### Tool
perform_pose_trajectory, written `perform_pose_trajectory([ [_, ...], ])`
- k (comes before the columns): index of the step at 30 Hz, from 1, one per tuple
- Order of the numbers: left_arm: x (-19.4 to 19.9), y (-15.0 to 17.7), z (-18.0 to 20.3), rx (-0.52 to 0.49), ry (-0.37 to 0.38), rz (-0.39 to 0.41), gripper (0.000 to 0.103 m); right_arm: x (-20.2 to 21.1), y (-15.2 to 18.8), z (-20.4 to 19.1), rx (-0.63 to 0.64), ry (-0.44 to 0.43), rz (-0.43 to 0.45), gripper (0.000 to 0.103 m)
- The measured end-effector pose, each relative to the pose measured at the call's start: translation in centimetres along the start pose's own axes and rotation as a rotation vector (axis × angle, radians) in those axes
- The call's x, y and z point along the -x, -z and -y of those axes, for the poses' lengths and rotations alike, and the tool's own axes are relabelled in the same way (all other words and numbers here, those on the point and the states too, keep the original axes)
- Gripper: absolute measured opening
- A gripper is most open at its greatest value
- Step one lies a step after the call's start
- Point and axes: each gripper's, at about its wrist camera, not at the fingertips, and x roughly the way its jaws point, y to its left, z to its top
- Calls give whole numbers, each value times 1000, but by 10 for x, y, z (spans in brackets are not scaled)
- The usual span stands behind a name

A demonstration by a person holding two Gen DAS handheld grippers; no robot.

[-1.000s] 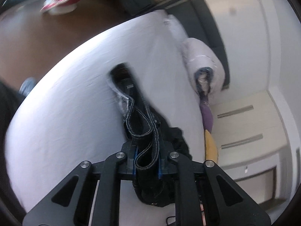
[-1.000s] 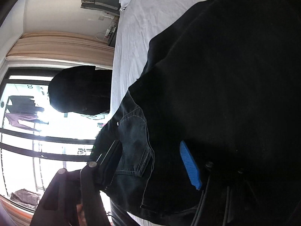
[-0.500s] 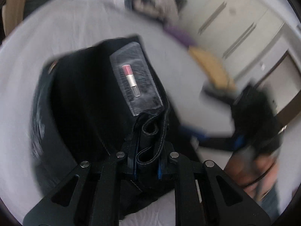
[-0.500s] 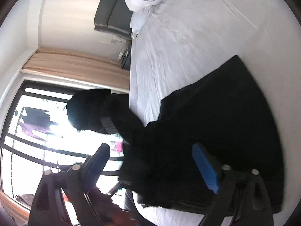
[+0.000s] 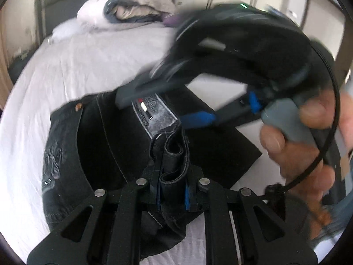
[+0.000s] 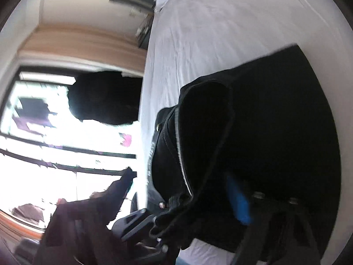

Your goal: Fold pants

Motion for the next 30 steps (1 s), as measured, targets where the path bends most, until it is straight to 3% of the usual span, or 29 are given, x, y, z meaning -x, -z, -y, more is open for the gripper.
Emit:
perform_pose_trajectory([
  [1,0,0,4,-10,-7,5,13,-3,-3,-3,30,41,-9,38],
  [3,-1,-1,5,-10,-6,10,13,-1,-3,-2,66,123,-16,17],
  [16,-30,-34,61,-106,44,22,13,57,-12,26,98,152,81,12],
  [30,-91,-37,103,-138,57,-29,13,65,-17,74,32,132,125,12],
])
